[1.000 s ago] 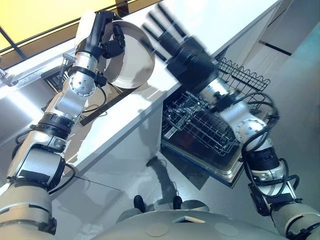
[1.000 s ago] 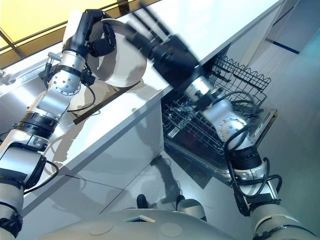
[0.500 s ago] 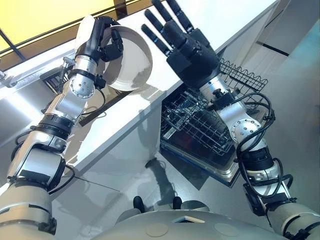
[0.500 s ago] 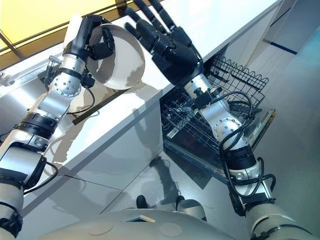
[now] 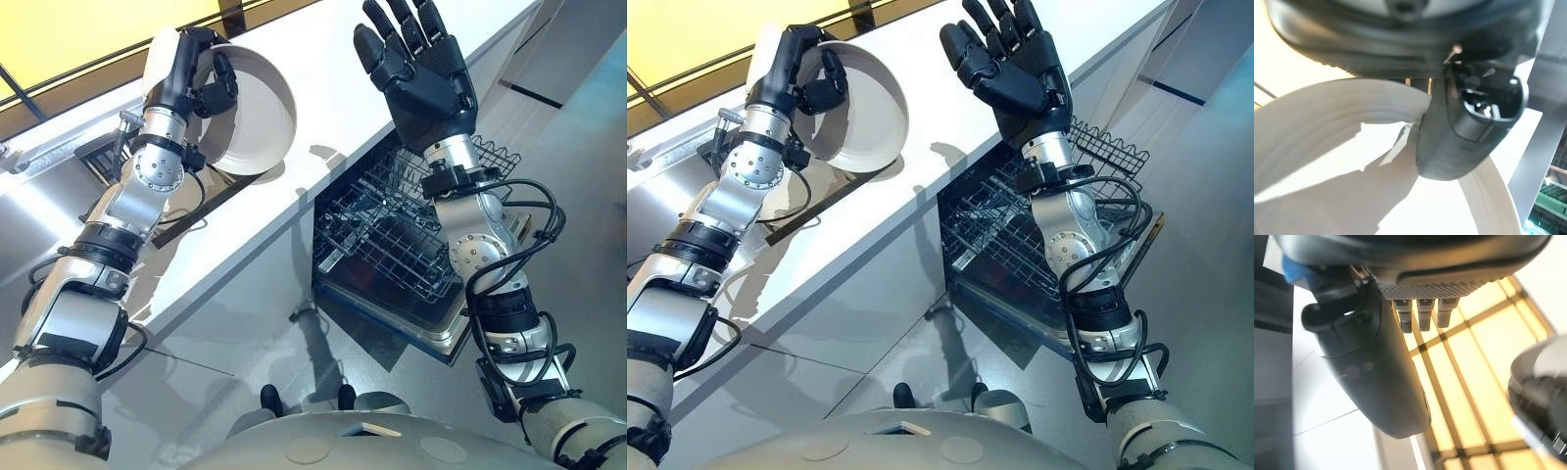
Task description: Pick up plates and place into dishwasher.
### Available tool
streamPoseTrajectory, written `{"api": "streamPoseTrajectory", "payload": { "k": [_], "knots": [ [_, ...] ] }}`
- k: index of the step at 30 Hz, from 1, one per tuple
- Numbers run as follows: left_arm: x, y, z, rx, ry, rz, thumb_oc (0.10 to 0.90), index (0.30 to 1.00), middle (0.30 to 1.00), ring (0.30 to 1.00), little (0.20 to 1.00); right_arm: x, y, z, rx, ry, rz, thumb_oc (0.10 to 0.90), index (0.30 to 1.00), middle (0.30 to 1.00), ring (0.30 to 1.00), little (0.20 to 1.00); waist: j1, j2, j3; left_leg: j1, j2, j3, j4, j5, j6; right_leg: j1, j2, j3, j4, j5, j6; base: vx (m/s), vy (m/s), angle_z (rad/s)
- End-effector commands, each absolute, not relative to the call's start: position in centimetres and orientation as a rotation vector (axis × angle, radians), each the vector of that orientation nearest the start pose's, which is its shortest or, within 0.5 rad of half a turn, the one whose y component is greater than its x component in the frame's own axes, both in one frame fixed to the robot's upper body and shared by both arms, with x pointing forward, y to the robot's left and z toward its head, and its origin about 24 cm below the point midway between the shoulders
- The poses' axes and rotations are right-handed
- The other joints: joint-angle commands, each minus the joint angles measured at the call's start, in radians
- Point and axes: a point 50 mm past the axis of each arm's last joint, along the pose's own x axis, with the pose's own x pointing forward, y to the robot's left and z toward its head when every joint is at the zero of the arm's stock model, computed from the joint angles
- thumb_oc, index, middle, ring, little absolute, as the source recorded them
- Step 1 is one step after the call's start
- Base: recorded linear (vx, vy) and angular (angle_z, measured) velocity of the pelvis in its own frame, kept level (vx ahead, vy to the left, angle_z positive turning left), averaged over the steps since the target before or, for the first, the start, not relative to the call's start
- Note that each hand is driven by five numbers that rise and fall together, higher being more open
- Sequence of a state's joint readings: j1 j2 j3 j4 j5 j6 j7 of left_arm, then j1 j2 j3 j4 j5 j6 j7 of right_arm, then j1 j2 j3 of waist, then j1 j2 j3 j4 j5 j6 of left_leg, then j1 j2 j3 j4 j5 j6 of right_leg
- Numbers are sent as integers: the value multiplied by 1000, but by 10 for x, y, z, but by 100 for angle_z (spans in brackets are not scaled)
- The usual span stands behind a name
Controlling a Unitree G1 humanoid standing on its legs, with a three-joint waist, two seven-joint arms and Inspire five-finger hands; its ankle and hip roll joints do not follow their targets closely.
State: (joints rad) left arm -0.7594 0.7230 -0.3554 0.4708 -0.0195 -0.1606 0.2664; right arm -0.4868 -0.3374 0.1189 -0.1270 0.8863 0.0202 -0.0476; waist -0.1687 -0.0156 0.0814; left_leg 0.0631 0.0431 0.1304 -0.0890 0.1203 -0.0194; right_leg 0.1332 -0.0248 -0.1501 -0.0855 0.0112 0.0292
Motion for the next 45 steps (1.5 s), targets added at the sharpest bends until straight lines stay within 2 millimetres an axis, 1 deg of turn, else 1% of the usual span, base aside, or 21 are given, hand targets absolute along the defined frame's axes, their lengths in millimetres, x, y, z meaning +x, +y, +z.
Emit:
{"api": "streamPoseTrajectory", "payload": {
  "k": [1, 6, 11, 15, 16, 21, 25, 31, 34, 35, 36, 39, 40, 41, 42, 43, 45],
  "knots": [
    [340, 230, 262, 643, -767, 208, 100, 300, 300, 300, 200, 304, -145, 236, 474, -599, 378, 800, 900, 900, 900, 900, 29, 38, -122, -3, -1, 6, 12, -89, -31, -78, 11, -16, 129, -79, 83, 0, 0, 0],
    [331, 209, 274, 646, -854, 151, 100, 300, 300, 300, 200, 311, -142, 223, 427, -511, 373, 800, 900, 900, 900, 900, 37, 33, -116, -8, -1, -4, 12, -85, -32, -75, 9, -22, 128, -79, 80, -27, 6, 6],
    [329, 197, 280, 644, -882, 115, 100, 300, 300, 300, 200, 316, -136, 214, 398, -451, 401, 800, 900, 900, 900, 900, 42, 30, -110, -8, -2, -11, 12, -85, -32, -78, 7, -24, 131, -80, 80, -29, -1, 6],
    [331, 189, 280, 644, -873, 91, 100, 300, 300, 300, 200, 319, -125, 211, 399, -414, 454, 800, 900, 900, 900, 900, 44, 29, -111, -6, -6, -17, 11, -86, -31, -78, 7, -26, 127, -75, 80, -11, 1, 8],
    [332, 186, 280, 648, -868, 82, 100, 300, 300, 300, 200, 319, -119, 211, 400, -406, 481, 800, 900, 900, 900, 900, 45, 28, -111, -6, -7, -18, 11, -86, -31, -78, 6, -26, 124, -73, 81, 0, 0, 0],
    [334, 181, 278, 663, -859, 66, 100, 300, 300, 300, 200, 318, -107, 212, 406, -394, 535, 800, 900, 900, 900, 900, 47, 28, -109, -4, -8, -15, 10, -87, -30, -75, 5, -27, 113, -68, 82, 0, 0, 0],
    [338, 177, 274, 695, -838, 74, 100, 300, 300, 300, 200, 315, -93, 214, 420, -380, 602, 800, 900, 900, 900, 900, 50, 26, -109, -1, -9, -7, 8, -90, -32, -74, 4, -40, 89, -55, 83, -4, -3, -1],
    [343, 183, 268, 699, -805, 95, 100, 300, 300, 300, 200, 313, -82, 215, 413, -373, 664, 800, 900, 900, 900, 900, 56, 22, -110, -4, -6, 5, 9, -87, -34, -73, 4, -42, 72, -43, 85, -12, -11, -4],
    [343, 186, 265, 692, -800, 100, 100, 300, 300, 300, 200, 311, -81, 215, 401, -376, 668, 800, 900, 900, 900, 900, 56, 22, -109, -5, -5, 6, 9, -86, -34, -73, 4, -39, 74, -44, 84, 0, -1, -1],
    [343, 187, 265, 694, -798, 100, 100, 300, 300, 300, 200, 311, -82, 216, 400, -387, 657, 800, 900, 900, 900, 900, 57, 22, -109, -5, -5, 6, 9, -86, -34, -73, 4, -39, 74, -44, 84, 0, 0, 0],
    [343, 187, 264, 696, -796, 100, 100, 300, 300, 300, 200, 312, -85, 218, 393, -423, 611, 800, 900, 900, 900, 900, 58, 23, -109, -5, -5, 5, 9, -86, -34, -72, 5, -38, 74, -44, 85, 0, 0, 0],
    [343, 189, 262, 703, -790, 107, 100, 300, 300, 300, 200, 310, -99, 232, 367, -578, 416, 800, 900, 900, 900, 900, 56, 25, -106, -4, -4, 7, 8, -85, -34, -71, 6, -32, 73, -43, 85, 0, 0, 0],
    [343, 189, 262, 703, -790, 107, 100, 300, 300, 300, 200, 310, -99, 232, 367, -578, 416, 800, 900, 900, 900, 900, 56, 25, -106, -4, -4, 7, 8, -85, -34, -71, 6, -32, 73, -43, 85, 0, 0, 0],
    [343, 192, 260, 700, -782, 115, 100, 300, 300, 300, 200, 304, -115, 246, 318, -738, 218, 800, 900, 900, 900, 900, 53, 29, -102, 2, -4, 5, 9, -92, -33, -67, 8, -26, 79, -49, 86, 31, 33, -1],
    [343, 194, 257, 699, -776, 129, 100, 300, 300, 300, 200, 295, -129, 259, 268, -869, 63, 800, 900, 900, 900, 900, 47, 36, -102, 0, -5, 4, 6, -88, -30, -72, 10, -15, 84, -49, 86, 32, 35, 0],
    [343, 194, 257, 699, -775, 130, 100, 300, 300, 300, 200, 293, -130, 260, 261, -881, 50, 800, 900, 900, 900, 900, 46, 36, -101, 1, -5, 3, 6, -88, -30, -72, 11, -14, 85, -49, 85, 24, 41, 0],
    [342, 195, 258, 697, -769, 143, 100, 300, 300, 300, 200, 286, -143, 271, 245, -975, -81, 800, 900, 900, 900, 900, 40, 43, -99, 5, -7, 3, 5, -91, -28, -73, 11, -8, 93, -54, 85, 27, 39, 0]
  ]
}}
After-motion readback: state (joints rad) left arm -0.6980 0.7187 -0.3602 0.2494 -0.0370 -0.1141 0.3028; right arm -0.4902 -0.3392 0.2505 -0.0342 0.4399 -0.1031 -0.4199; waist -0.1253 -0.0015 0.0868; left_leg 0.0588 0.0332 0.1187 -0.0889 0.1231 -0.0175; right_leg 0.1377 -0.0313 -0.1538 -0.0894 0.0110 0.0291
